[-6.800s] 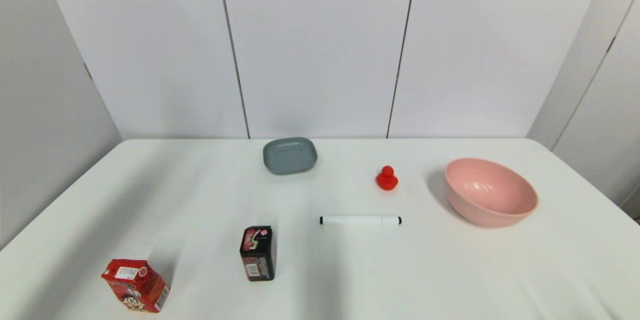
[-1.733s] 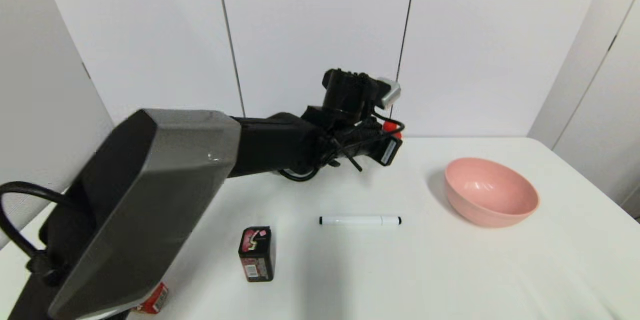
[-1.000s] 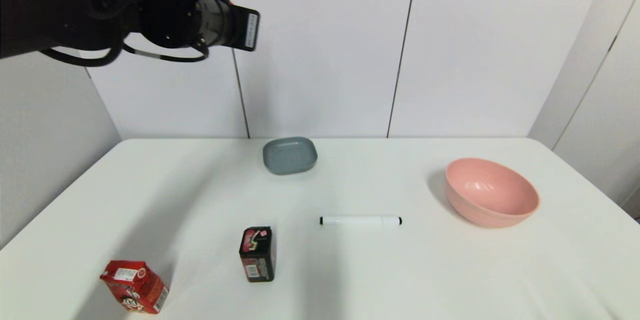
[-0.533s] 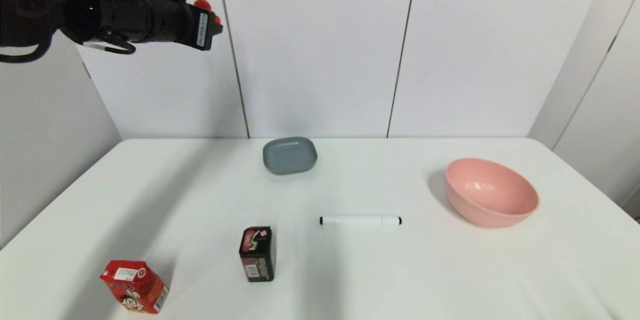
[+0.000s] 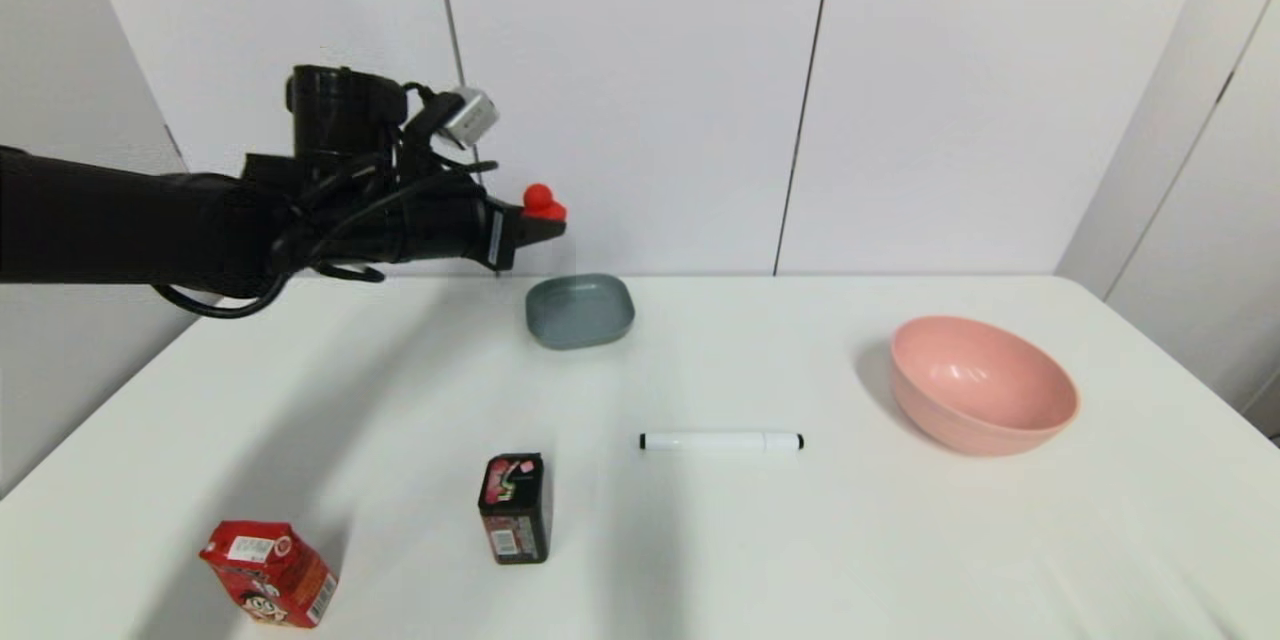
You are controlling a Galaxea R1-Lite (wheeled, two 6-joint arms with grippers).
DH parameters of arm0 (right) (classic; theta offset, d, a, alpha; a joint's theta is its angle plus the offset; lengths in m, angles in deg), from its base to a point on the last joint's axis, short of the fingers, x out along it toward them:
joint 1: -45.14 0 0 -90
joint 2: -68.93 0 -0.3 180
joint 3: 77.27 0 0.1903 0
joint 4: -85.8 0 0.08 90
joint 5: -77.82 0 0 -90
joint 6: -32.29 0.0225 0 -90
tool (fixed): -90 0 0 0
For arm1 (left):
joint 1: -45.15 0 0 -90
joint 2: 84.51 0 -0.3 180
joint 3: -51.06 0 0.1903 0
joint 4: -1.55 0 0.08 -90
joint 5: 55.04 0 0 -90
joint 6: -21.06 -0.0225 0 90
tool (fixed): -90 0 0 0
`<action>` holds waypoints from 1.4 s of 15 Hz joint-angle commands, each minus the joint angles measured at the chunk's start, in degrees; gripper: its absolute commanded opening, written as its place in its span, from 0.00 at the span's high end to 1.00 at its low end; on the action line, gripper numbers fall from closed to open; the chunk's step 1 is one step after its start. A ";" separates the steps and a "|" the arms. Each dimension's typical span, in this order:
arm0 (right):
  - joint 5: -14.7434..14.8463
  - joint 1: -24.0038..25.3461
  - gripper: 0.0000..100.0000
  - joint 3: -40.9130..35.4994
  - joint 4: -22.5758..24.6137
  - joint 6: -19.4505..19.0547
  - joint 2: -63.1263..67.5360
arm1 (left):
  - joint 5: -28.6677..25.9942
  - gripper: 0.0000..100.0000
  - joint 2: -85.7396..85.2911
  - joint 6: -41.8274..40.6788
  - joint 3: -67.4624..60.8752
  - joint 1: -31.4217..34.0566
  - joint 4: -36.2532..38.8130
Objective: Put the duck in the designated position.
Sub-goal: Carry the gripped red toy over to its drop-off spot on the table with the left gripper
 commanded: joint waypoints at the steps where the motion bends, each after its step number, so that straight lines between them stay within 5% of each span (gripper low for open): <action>1: -0.05 0.01 0.00 -0.53 0.05 -0.05 0.07 | -0.59 1.00 12.92 0.88 5.76 -2.49 7.16; 8: -0.05 0.01 0.00 -0.53 0.05 -0.05 0.07 | -0.68 1.00 32.26 3.87 29.67 -7.32 9.62; 21: -0.05 0.01 0.00 -0.53 0.05 -0.05 0.07 | -0.50 1.00 37.09 3.69 27.73 -9.78 8.83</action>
